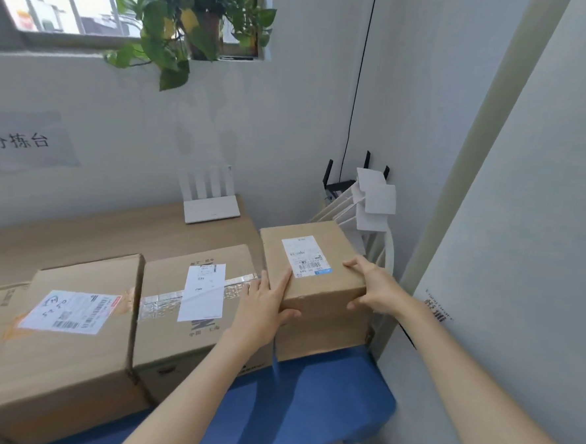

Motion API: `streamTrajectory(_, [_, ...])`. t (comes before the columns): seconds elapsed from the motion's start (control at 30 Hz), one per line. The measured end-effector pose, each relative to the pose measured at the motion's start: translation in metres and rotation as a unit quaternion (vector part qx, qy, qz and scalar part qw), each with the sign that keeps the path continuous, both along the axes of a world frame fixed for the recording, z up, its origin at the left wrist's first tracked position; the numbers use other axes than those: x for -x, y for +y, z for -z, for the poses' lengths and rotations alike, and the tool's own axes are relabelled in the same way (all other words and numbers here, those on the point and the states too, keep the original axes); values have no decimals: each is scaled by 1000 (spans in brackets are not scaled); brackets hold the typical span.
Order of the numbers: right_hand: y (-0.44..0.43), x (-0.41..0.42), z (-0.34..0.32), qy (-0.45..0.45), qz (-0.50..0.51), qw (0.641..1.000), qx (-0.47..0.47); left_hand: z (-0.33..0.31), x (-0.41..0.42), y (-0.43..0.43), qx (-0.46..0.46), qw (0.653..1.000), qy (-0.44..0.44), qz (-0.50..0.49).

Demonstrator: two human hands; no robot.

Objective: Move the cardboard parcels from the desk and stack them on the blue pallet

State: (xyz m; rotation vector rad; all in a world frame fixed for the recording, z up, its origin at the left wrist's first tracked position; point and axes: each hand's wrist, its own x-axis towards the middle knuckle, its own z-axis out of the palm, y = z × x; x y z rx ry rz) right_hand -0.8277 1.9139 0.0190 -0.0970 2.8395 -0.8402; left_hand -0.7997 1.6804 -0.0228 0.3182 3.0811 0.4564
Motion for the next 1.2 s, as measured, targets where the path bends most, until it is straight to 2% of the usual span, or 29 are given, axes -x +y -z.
streamTrajectory(0.3, [2,8,32,16,-16,1000,19,26,-3,6,24,999,30,-28])
streamTrajectory(0.93, [4,5,34,15,-37,999,-5,33,-3,-7,-109,994,5,13])
streamTrajectory(1.07, [4,-2,36,30,-42,999,-13,32,-2,-9,-104,994,-2,18])
streamTrajectory(1.2, [0,-5,27,-5,-44,998,-49,20,1,-16,-75,996,-51,18])
